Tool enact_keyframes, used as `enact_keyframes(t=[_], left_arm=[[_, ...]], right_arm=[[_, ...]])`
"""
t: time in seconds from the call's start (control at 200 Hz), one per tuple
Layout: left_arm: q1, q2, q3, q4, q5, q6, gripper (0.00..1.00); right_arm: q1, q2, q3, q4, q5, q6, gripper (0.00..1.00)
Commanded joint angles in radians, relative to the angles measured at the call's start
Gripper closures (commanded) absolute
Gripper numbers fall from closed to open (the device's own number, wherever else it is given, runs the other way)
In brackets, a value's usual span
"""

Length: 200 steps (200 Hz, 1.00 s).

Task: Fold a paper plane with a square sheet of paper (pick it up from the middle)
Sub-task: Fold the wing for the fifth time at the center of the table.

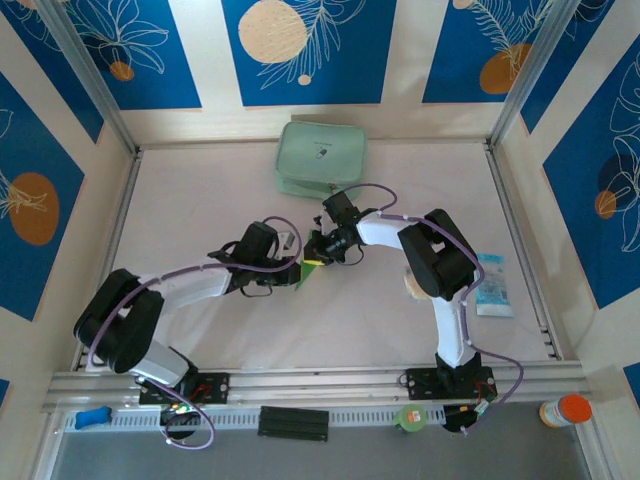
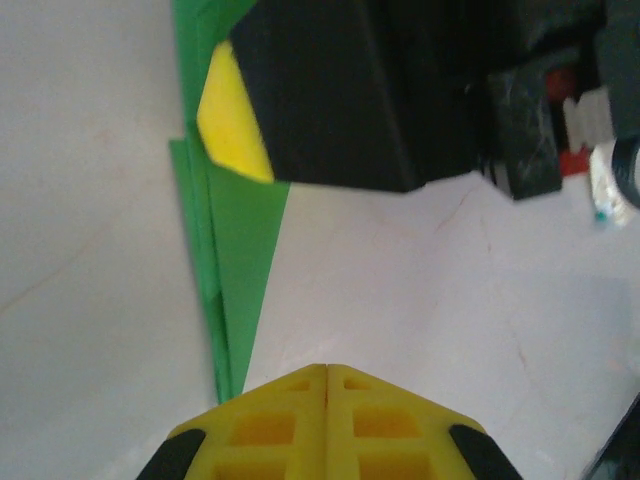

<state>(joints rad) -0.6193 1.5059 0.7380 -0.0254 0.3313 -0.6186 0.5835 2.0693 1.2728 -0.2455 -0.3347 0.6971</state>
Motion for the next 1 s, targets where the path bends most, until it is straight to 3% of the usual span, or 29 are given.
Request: enact_keyframes(t=[0.0, 0.18, 0.64, 0.995], left_arm=[[0.004, 0.054, -0.031, 0.124, -0.001, -0.077, 0.96], [0.003, 0.099, -0.034, 0.170, 0.010, -0.092, 0.97], [0.003, 0.182, -0.032, 0.126, -0.086, -0.070, 1.00], [0.004, 0.185, -0.037, 0.108, -0.089, -0.076, 1.00]], right_arm=[[0.016, 0.013, -0.057, -0.039, 0.019, 0.045, 0.85], [0.023, -0.010, -0.062, -0.020, -0.019, 0.068, 0.85], [-0.022, -0.094, -0.047, -0.013, -0.047, 0.040, 0.84], [-0.062, -0.109, -0.019, -0.052, 0.066, -0.071, 0.82]])
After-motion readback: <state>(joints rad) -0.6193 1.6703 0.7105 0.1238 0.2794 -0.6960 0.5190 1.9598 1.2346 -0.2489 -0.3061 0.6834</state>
